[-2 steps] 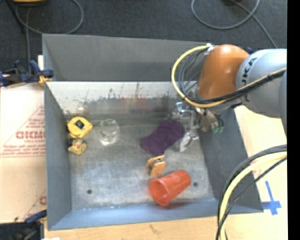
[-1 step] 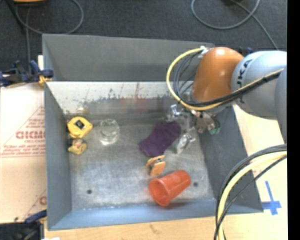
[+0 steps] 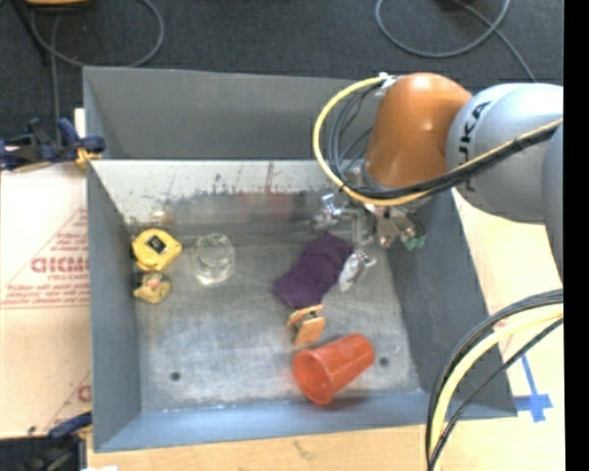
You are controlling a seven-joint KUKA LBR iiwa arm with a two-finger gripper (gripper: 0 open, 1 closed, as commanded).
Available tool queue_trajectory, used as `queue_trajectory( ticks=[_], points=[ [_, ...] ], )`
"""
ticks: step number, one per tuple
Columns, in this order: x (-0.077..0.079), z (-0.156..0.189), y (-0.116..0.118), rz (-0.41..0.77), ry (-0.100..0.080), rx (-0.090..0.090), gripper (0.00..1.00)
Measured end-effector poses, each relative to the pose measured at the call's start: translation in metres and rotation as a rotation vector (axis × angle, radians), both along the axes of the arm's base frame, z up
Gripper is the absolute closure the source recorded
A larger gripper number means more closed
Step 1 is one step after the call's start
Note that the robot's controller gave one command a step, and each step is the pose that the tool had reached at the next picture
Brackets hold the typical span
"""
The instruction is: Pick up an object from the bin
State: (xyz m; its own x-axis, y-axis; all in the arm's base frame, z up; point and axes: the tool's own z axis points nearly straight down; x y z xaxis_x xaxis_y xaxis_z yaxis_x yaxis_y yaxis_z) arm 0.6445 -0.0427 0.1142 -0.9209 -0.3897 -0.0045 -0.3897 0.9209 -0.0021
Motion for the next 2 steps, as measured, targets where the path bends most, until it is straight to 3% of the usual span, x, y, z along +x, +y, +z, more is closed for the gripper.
queue_trajectory(
  ticks=[1,2],
  points=[
    [0.003,-0.0381,0.0113,0.075,-0.006,-0.001,0.0],
    [0.0016,-0.0299,0.0093,0.074,-0.003,-0.001,1.0]
  ],
)
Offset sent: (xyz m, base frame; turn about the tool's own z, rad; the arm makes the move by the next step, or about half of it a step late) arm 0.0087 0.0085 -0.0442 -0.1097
